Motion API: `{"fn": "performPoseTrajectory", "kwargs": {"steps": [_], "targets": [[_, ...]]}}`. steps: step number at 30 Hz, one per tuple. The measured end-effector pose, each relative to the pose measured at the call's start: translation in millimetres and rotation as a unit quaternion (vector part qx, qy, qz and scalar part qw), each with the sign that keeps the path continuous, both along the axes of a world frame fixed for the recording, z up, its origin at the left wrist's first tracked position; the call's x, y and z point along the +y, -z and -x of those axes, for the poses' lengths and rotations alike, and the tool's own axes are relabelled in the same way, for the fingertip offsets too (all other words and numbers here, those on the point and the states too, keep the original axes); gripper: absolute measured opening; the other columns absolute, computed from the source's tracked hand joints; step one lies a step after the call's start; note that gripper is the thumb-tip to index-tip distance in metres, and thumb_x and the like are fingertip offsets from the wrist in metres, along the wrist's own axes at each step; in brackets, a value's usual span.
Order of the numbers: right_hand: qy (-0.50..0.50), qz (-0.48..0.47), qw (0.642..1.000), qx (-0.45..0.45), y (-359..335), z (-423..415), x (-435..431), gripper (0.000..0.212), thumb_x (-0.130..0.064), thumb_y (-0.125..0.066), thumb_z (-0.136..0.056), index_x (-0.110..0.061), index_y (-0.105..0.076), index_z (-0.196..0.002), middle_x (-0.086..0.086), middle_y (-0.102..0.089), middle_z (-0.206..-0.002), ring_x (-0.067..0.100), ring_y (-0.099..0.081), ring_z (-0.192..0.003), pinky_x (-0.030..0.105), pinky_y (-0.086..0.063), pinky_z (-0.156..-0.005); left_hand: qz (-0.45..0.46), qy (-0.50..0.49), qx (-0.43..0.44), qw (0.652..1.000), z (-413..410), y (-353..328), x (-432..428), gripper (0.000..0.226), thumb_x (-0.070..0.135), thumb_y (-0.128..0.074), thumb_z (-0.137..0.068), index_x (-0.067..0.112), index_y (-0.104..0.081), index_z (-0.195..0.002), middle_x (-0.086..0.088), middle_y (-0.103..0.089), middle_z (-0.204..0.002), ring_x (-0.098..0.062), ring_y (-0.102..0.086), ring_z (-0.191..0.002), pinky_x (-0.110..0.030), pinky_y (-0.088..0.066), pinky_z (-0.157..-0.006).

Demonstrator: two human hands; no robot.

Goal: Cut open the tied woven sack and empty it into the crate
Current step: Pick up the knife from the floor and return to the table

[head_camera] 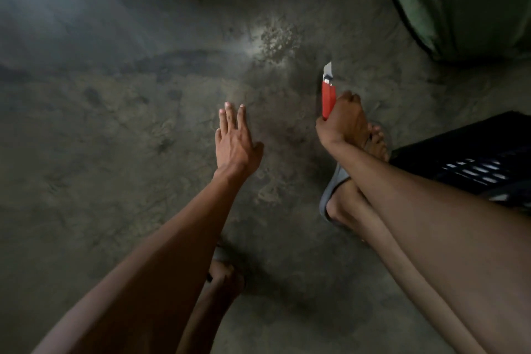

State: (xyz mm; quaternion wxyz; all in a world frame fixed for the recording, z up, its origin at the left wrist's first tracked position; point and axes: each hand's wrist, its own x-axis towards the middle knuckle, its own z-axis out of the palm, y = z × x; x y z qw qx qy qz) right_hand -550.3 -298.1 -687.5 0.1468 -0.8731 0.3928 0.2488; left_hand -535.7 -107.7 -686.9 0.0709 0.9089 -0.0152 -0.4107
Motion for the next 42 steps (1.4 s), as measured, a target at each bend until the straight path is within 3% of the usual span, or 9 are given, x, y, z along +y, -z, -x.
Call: {"fn": "performPoseTrajectory", "kwargs": {"steps": [4,10,17,23,33,42], "targets": [[-0.056,-0.018,0.998,-0.019,-99.3,1.5,5.3,0.045,-0.026,-0.071,-0.079,-0.008,-0.054,-0.116,0.014,-0.058,-0.12,0.035,-0.064,-0.104,0.042,-0.052,-0.079,0.003,0.007,0.002,1.0,-0.2,-104.7,-4.9,0.095,0.035,-0.065,-0.093,0.014,-0.004,-0.164,-0.009,0.006,-0.172,-0.029,0.005,-0.159,-0.044,-0.016,-0.128],[-0.142,-0.057,0.986,-0.061,-300.9,-11.1,-15.9,0.04,-0.03,-0.071,-0.078,-0.014,-0.055,-0.111,0.009,-0.058,-0.111,0.032,-0.066,-0.098,0.042,-0.057,-0.079,0.027,-0.018,-0.017,0.999,-19.8,-302.5,-29.6,0.092,0.033,-0.061,-0.096,0.011,-0.003,-0.163,-0.011,0.005,-0.172,-0.027,0.006,-0.159,-0.038,-0.009,-0.13],[-0.2,-0.067,0.97,-0.116,-518.2,-54.4,-50.7,0.036,-0.028,-0.071,-0.077,-0.015,-0.059,-0.108,0.007,-0.061,-0.109,0.029,-0.067,-0.098,0.037,-0.053,-0.077,0.068,-0.047,-0.132,0.988,-67.5,-524.9,-68.4,0.092,0.031,-0.065,-0.094,0.011,-0.008,-0.163,-0.012,0.0,-0.172,-0.027,0.001,-0.159,-0.037,-0.012,-0.129],[-0.208,-0.058,0.96,-0.176,-657.8,-90.5,-74.5,0.038,-0.034,-0.072,-0.078,-0.016,-0.058,-0.107,0.005,-0.059,-0.111,0.028,-0.067,-0.098,0.037,-0.053,-0.075,0.098,-0.068,-0.236,0.964,-107.8,-660.6,-87.3,0.091,0.025,-0.068,-0.089,0.011,-0.016,-0.162,-0.011,-0.006,-0.171,-0.026,-0.005,-0.159,-0.036,-0.016,-0.128],[-0.204,-0.041,0.943,-0.259,-773.2,-185.1,-89.9,0.035,-0.032,-0.071,-0.077,-0.014,-0.061,-0.106,0.005,-0.062,-0.109,0.027,-0.068,-0.098,0.035,-0.054,-0.077,0.106,-0.105,-0.335,0.93,-210.3,-768.8,-79.1,0.087,0.026,-0.067,-0.091,0.012,-0.018,-0.162,-0.013,-0.008,-0.171,-0.027,-0.008,-0.159,-0.039,-0.021,-0.126],[-0.182,-0.032,0.943,-0.275,-782.6,-306.1,-78.7,0.035,-0.033,-0.074,-0.075,-0.013,-0.063,-0.101,0.005,-0.064,-0.105,0.027,-0.067,-0.097,0.035,-0.054,-0.078,0.093,-0.104,-0.33,0.934,-321.2,-759.6,-54.3,0.085,0.028,-0.062,-0.096,0.014,-0.012,-0.163,-0.011,-0.003,-0.172,-0.027,-0.004,-0.159,-0.04,-0.02,-0.126]]}}
